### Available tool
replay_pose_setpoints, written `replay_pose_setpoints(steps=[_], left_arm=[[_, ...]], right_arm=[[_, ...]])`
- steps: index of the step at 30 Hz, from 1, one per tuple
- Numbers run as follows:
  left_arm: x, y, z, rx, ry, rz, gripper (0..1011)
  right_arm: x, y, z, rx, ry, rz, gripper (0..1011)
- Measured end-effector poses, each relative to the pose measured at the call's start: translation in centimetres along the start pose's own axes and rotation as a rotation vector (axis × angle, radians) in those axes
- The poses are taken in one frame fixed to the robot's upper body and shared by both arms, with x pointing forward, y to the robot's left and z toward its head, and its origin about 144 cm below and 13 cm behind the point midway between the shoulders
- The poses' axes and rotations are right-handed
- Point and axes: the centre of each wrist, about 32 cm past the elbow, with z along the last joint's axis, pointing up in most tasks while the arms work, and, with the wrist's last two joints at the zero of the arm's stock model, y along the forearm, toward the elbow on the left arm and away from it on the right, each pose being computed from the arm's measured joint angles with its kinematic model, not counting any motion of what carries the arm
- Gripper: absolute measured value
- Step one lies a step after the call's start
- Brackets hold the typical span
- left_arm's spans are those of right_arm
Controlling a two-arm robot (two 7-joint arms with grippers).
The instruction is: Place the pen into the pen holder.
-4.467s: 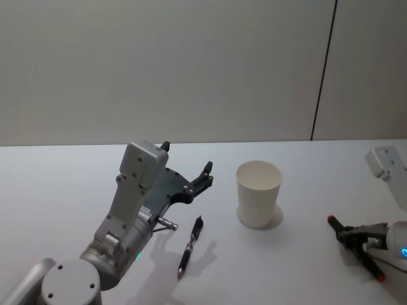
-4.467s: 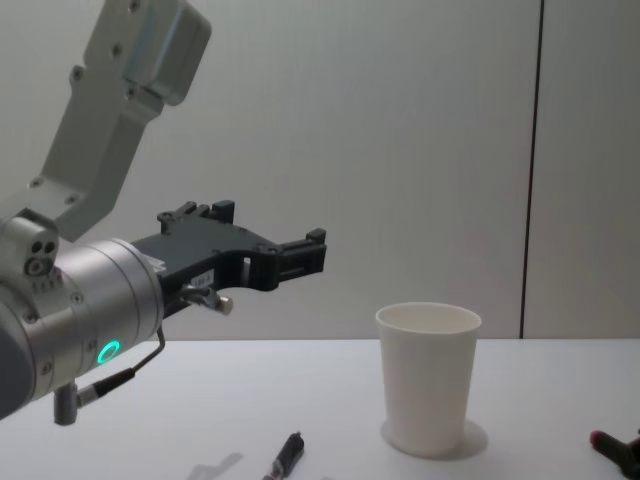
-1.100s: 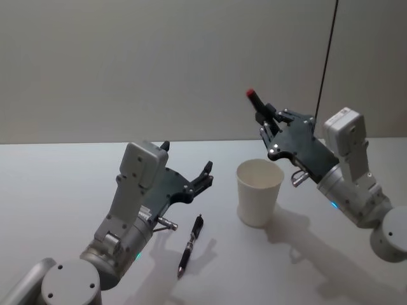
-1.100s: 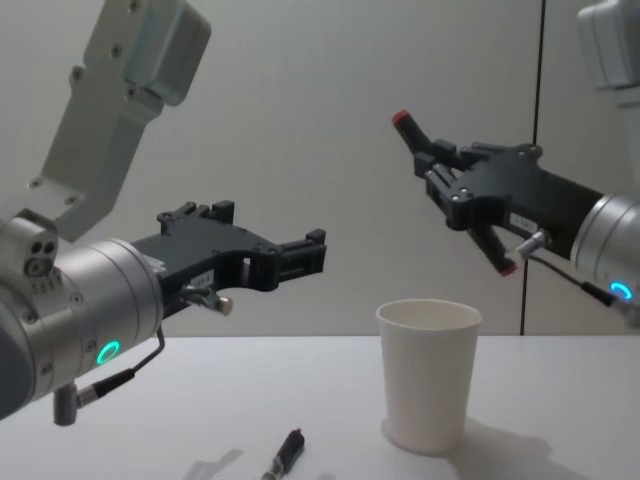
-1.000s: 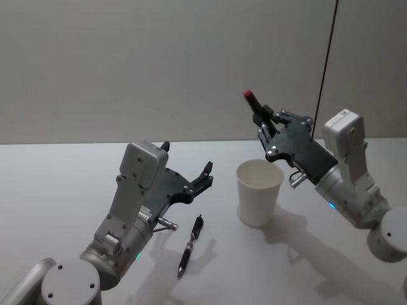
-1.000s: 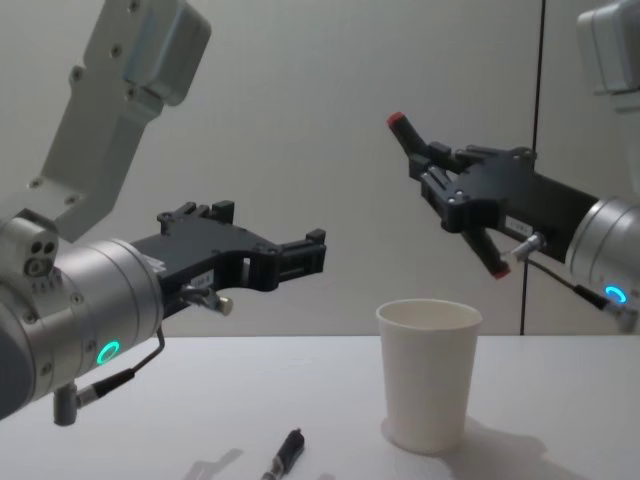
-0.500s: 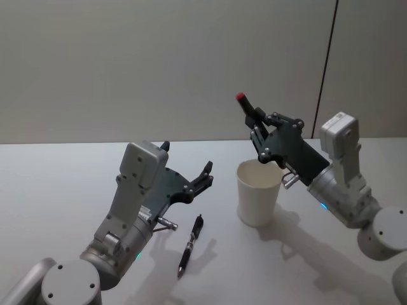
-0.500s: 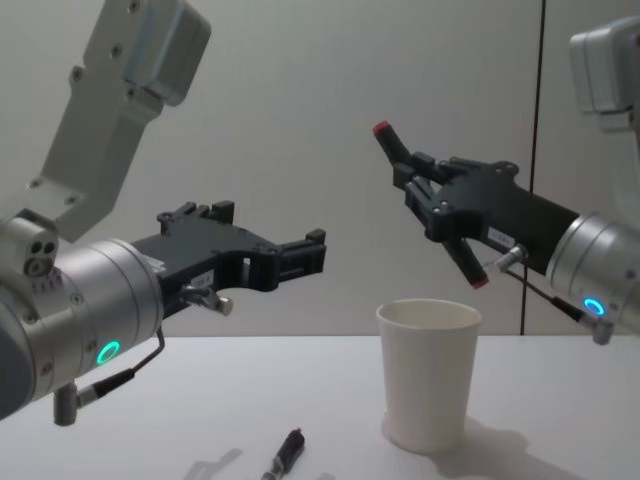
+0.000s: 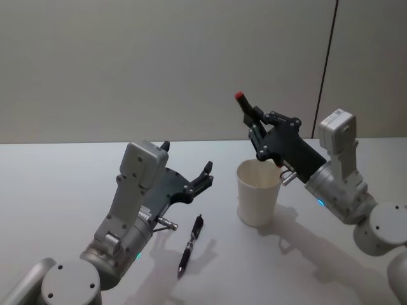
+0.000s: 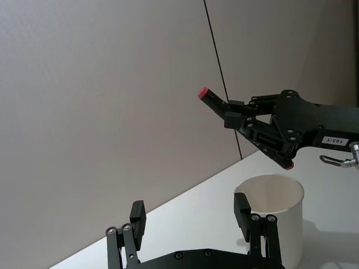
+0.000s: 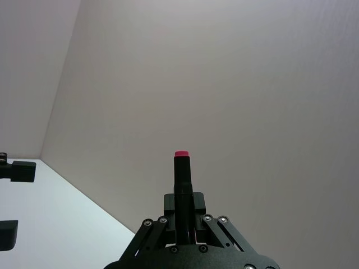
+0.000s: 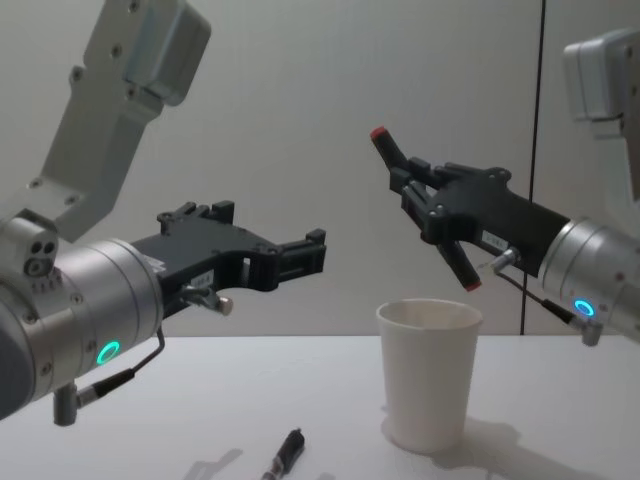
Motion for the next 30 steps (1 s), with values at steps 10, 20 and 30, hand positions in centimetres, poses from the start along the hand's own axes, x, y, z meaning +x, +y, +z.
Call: replay_pose_setpoints(steps=[10,20,30], left_arm=[[0.0,0.0,0.0,0.000,0.000,0.000,1004],[0.0,0.0,0.0,0.000,0.000,0.000,1004],[0.0,0.0,0.0,0.000,0.000,0.000,1004]], right_arm=[[0.2,0.3,-0.5,-0.027,0.025,0.007,167],[0.4,0.6,-0.9,-0.064,0.061,0.019,167],[0.5,0.7,-1.2,-0.081,0.079,0.030,363]])
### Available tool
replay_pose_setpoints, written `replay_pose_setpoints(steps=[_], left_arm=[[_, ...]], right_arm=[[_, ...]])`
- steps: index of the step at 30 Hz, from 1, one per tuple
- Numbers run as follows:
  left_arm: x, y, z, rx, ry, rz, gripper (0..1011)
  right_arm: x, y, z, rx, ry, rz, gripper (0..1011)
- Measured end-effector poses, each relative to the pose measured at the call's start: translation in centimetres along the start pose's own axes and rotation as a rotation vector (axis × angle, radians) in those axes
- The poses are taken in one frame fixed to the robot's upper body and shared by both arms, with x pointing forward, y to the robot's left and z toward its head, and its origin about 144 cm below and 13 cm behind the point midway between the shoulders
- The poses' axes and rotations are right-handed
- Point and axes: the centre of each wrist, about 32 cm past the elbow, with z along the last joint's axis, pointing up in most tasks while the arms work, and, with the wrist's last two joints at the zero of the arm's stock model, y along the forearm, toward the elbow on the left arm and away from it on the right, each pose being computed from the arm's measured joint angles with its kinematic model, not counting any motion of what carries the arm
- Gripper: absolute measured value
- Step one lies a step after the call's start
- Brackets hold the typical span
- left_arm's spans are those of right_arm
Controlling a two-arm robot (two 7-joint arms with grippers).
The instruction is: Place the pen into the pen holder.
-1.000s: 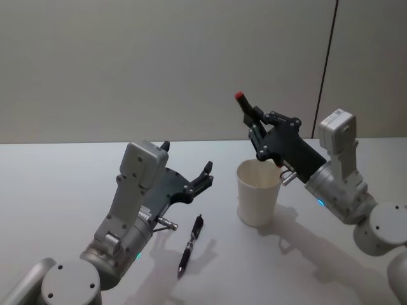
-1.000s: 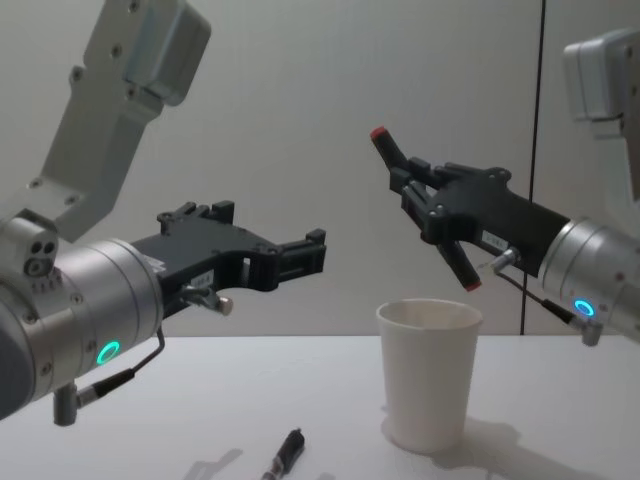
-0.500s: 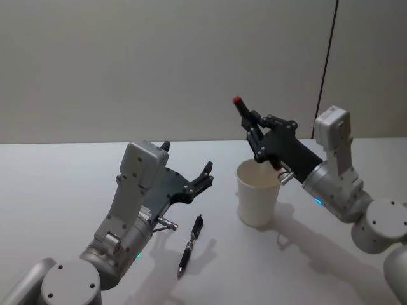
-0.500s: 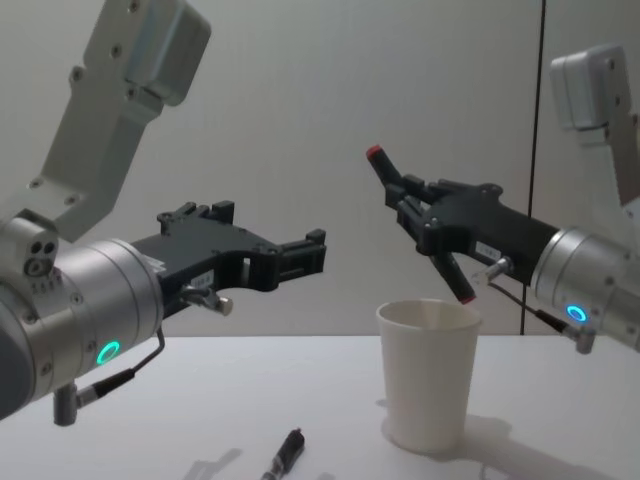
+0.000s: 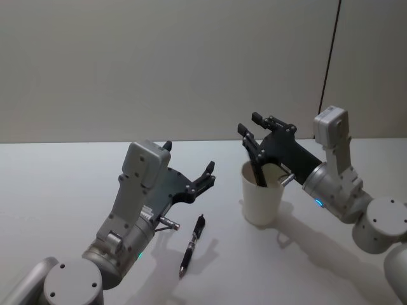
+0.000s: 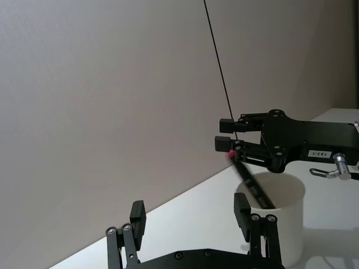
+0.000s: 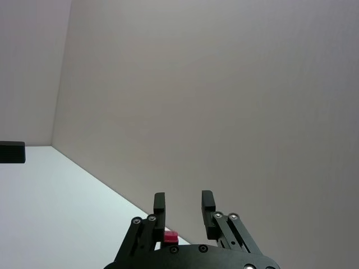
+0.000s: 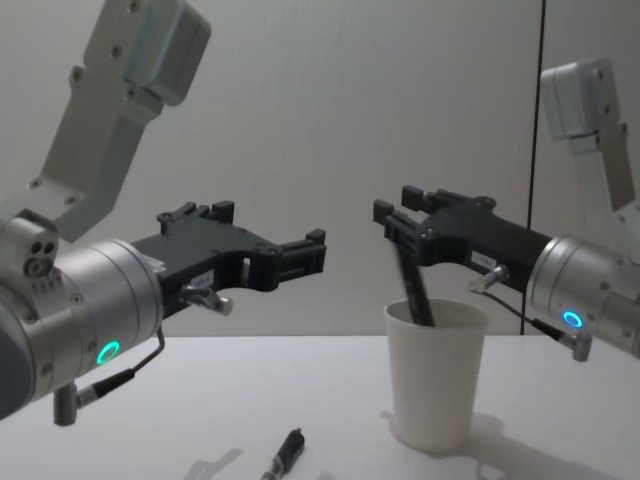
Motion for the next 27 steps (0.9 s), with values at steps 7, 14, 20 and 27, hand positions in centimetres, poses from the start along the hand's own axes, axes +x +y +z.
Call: replay_pose_setpoints(steps=[7,14,20,27], left_arm=[[0.00,0.00,0.00,0.000,0.000,0.000,1004],[0.00,0.00,0.00,0.000,0.000,0.000,1004],[0.00,0.00,0.00,0.000,0.000,0.000,1004],[0.00,0.00,0.00,0.000,0.000,0.000,1004]], right_arm=[[0.04,0.01,-0.01,-0.002,0.004,0.004,586],[0.08,-0.02,0.04,0.000,0.004,0.006,804],[0.03,-0.16,0.08,0.003,0.003,0.006,972],[-0.12,-0.39,0.48,0.015,-0.004,0.001,1002]])
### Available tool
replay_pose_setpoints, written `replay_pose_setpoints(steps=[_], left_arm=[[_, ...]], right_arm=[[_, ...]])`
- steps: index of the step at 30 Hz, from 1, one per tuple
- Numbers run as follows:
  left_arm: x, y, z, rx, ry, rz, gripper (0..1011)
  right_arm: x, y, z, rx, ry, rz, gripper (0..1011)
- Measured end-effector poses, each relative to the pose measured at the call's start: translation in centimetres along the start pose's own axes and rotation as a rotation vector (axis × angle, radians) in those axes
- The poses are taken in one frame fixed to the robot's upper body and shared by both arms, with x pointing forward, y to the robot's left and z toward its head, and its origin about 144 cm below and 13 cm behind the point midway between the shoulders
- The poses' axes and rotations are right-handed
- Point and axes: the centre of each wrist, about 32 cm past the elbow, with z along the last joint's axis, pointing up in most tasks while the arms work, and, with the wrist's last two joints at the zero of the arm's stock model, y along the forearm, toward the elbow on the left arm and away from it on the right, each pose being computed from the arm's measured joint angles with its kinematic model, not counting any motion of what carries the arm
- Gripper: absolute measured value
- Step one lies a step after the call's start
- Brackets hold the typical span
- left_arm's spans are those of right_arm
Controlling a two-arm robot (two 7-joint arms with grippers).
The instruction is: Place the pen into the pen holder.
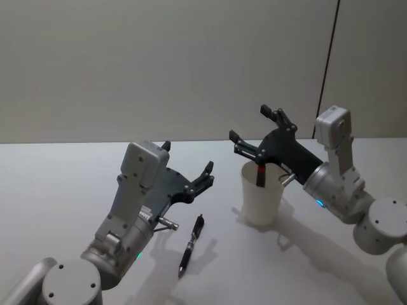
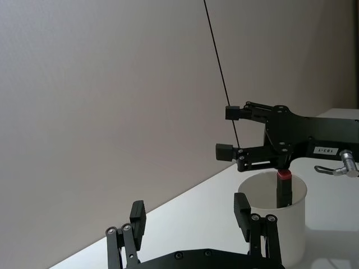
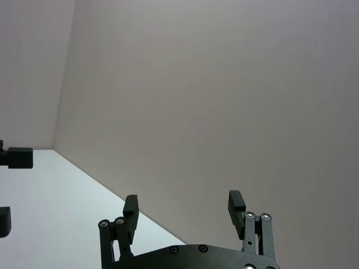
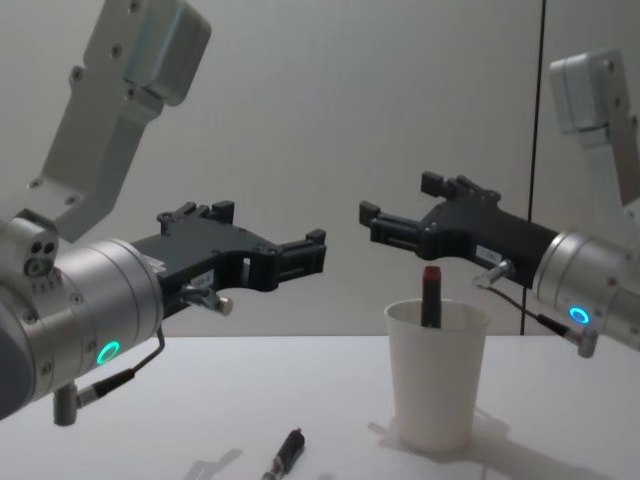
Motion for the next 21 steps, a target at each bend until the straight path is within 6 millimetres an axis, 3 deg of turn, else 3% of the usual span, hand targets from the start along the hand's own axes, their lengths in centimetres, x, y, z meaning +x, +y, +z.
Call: replay_pose_setpoints(steps=[21], left_arm=[[0.0,0.0,0.0,0.000,0.000,0.000,1004]], right_arm=[[-1.6,-3.0,3.3,0.036,-0.063,-0.106,1002]])
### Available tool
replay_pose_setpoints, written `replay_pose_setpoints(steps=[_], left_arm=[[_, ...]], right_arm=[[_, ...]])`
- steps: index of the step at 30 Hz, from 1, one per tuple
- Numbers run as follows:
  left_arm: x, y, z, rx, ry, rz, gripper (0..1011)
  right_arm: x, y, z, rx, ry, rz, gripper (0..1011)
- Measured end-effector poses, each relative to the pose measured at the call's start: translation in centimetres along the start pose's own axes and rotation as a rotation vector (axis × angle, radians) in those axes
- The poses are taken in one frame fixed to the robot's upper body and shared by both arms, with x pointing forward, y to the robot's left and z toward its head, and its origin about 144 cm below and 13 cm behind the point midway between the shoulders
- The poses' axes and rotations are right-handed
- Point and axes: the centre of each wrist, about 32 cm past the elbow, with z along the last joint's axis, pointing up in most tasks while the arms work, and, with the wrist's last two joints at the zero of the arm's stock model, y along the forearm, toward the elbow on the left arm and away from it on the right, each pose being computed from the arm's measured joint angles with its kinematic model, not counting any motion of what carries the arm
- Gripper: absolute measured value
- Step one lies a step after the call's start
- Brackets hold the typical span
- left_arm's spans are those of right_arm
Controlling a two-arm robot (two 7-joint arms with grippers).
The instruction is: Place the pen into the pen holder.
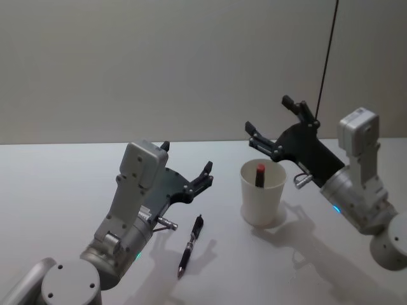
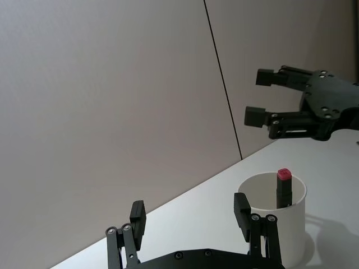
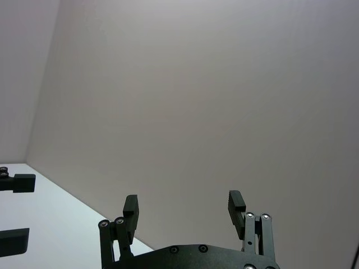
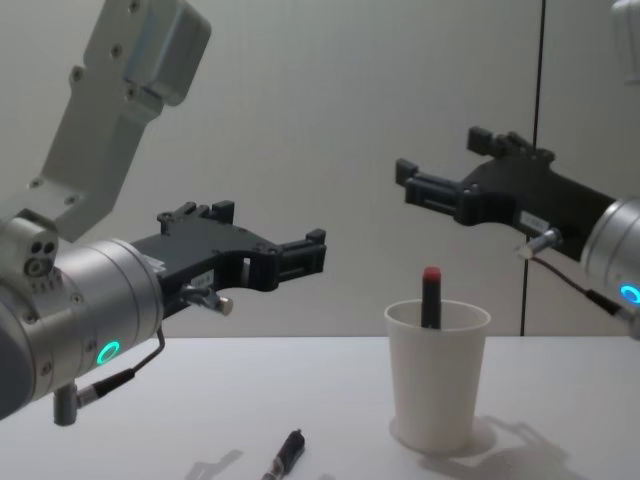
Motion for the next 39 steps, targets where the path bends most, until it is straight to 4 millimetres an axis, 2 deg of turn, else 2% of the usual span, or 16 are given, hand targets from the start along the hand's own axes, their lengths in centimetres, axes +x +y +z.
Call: replay_pose_setpoints(steps=[10,20,39], left_arm=[[0.0,0.0,0.0,0.000,0.000,0.000,1004],[0.0,0.0,0.0,0.000,0.000,0.000,1004],[0.0,0.0,0.0,0.000,0.000,0.000,1004]], right_arm=[[-1.4,-2.6,1.7,-0.022,-0.038,-0.107,1002],[-3.7,-5.8,3.0,-0.060,-0.062,-0.210,1002],[-7.0,-9.5,4.1,-0.113,-0.047,-0.343,1002]])
